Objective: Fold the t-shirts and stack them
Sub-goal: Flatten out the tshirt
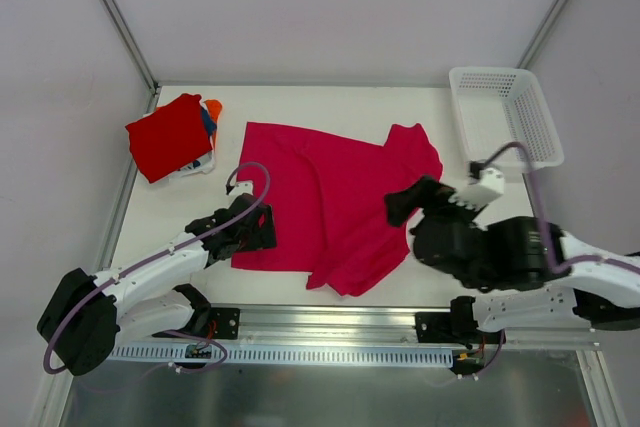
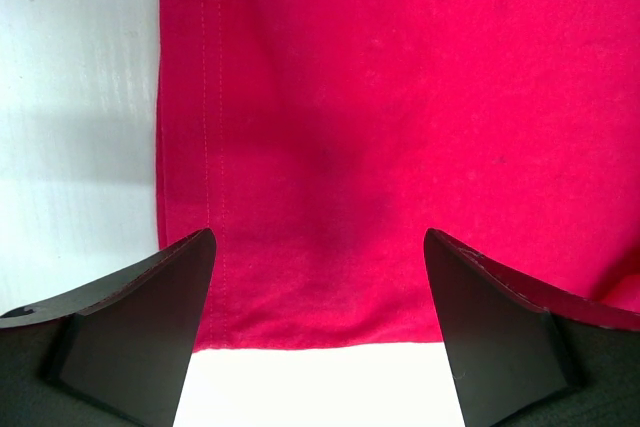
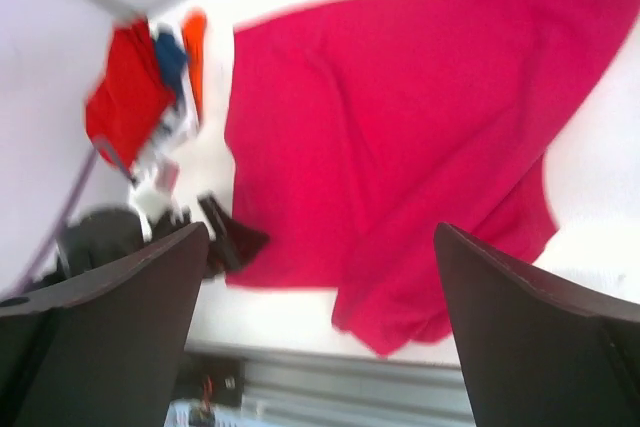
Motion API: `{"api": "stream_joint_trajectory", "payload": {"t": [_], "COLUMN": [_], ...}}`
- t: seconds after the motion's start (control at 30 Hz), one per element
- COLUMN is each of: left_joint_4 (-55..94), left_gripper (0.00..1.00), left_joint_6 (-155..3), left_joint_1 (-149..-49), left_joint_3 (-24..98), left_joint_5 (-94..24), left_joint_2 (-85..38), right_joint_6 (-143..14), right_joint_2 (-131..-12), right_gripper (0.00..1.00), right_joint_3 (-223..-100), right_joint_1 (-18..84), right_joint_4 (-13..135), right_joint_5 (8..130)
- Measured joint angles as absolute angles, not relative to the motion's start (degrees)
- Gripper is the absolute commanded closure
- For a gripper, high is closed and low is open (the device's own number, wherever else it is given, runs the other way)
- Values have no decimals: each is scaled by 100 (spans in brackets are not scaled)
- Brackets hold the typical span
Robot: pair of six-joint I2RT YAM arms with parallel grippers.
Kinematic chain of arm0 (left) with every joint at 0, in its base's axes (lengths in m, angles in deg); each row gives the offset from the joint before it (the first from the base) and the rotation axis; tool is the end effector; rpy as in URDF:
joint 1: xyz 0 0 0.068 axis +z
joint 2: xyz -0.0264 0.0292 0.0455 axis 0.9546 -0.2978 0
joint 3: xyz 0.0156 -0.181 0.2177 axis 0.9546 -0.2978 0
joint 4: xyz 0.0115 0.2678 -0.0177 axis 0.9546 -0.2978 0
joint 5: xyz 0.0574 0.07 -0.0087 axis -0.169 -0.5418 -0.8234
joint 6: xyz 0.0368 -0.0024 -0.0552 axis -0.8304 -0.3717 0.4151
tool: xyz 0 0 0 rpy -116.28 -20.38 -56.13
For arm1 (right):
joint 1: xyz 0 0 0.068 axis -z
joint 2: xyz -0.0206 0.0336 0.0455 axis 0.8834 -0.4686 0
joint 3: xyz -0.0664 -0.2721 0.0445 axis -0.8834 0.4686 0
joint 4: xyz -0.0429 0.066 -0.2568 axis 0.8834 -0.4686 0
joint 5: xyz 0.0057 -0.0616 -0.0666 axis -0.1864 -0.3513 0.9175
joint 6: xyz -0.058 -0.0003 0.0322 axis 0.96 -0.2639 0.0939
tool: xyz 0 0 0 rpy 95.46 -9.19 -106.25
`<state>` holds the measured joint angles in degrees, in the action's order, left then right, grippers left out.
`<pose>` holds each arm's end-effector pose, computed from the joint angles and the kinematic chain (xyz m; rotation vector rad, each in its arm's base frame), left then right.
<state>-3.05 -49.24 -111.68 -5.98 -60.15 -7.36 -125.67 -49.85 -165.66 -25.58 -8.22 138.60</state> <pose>0.1708 -0.1185 0.1774 -0.1099 2.4200 -0.2490 0.0530 0.1562 0.4217 0.0952 1.9540 0.4516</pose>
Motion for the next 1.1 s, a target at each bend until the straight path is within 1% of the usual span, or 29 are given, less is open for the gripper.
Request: {"api": "stream_joint_trajectory", "payload": {"t": [0.1,0.17,0.23,0.33,0.43,0.5,0.57,0.6,0.7,0.77,1.1], "left_joint_4": [-301,-301,-301,-298,-290,-287,-272,-270,-268,-266,-266], "left_gripper": [14,14,14,14,14,14,14,14,14,14,14], "left_joint_6": [-4924,-4924,-4924,-4924,-4924,-4924,-4924,-4924,-4924,-4922,-4924], "left_joint_1": [-11172,-11172,-11174,-11174,-11176,-11203,-11214,-11229,-11246,-11249,-11279], "left_joint_3": [-598,-598,-598,-598,-598,-598,-598,-598,-598,-600,-674], "left_joint_5": [-6015,-6017,-6017,-6017,-6017,-6019,-6017,-6017,-6021,-6021,-6024], "left_joint_2": [-733,-736,-736,-736,-733,-731,-731,-731,-718,-701,-631], "right_joint_6": [-12454,-12364,-12325,-12436,-12655,-12742,-12779,-12775,-12790,-12797,-11857], "right_joint_2": [-4259,-4318,-4786,-6038,-6980,-7201,-7181,-7116,-6913,-6674,-6639], "right_gripper": [1,1,1,1,0,1,4,7,9,9,12], "right_joint_3": [-16311,-15727,-14918,-14014,-13747,-13607,-13329,-13047,-12158,-11828,-11723], "right_joint_1": [-2416,-2407,-2466,-2827,-3135,-3205,-3192,-3126,-2838,-2624,-2084], "right_joint_4": [-1104,-1211,-1058,-505,-135,181,525,885,1871,2417,3222], "right_joint_5": [14076,13917,13519,12859,12384,12196,12059,11960,11709,11788,11914]}}
